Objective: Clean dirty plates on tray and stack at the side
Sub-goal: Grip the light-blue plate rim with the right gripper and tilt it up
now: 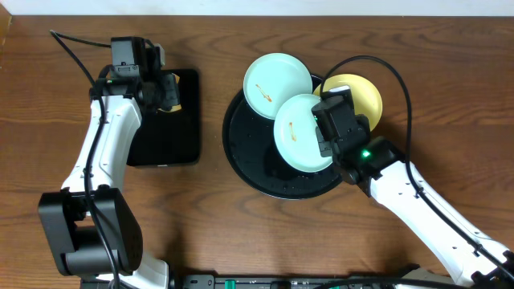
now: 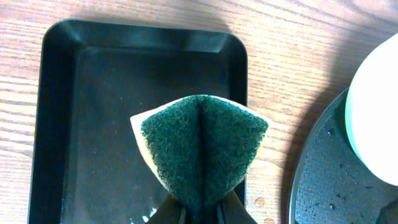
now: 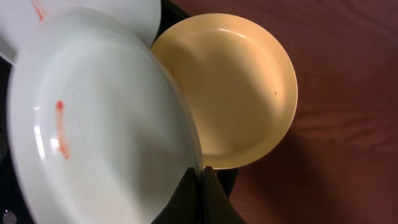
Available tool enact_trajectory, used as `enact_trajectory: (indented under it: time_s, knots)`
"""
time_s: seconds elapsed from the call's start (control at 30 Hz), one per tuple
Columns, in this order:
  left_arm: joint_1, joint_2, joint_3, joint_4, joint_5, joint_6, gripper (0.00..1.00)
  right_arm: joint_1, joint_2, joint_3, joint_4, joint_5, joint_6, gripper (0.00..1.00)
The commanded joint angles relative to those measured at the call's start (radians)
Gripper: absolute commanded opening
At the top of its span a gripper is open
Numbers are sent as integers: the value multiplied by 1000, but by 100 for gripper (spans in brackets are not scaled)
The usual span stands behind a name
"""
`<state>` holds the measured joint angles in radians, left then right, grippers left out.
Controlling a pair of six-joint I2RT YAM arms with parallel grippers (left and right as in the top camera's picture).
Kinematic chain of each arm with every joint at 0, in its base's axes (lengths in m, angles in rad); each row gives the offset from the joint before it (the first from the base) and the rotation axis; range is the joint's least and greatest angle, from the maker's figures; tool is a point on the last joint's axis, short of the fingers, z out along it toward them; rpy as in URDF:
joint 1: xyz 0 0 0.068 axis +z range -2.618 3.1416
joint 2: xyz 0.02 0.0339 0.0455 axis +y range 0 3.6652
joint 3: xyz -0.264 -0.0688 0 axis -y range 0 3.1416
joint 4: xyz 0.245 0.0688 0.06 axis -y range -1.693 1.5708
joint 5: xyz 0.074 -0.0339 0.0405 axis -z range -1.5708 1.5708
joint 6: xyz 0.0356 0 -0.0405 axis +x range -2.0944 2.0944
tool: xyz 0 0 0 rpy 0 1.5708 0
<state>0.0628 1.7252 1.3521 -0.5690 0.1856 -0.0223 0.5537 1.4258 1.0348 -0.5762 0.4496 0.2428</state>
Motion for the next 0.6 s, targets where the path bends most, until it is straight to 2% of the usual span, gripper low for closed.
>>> enact_trajectory:
  time_s: [0.0, 0.2, 0.43, 0.57]
  knots:
    - [4, 1, -8, -1, 13, 2, 8, -18, 6, -7, -18, 0, 102, 1]
    - [4, -38, -8, 11, 13, -19, 8, -63, 6, -7, -54, -195, 108, 1]
    - [4, -169, -8, 43, 13, -70, 8, -176, 8, -8, -120, -426, 148, 1]
    - [3, -207, -8, 40, 32, -125, 8, -206, 29, -24, -116, -442, 172, 1]
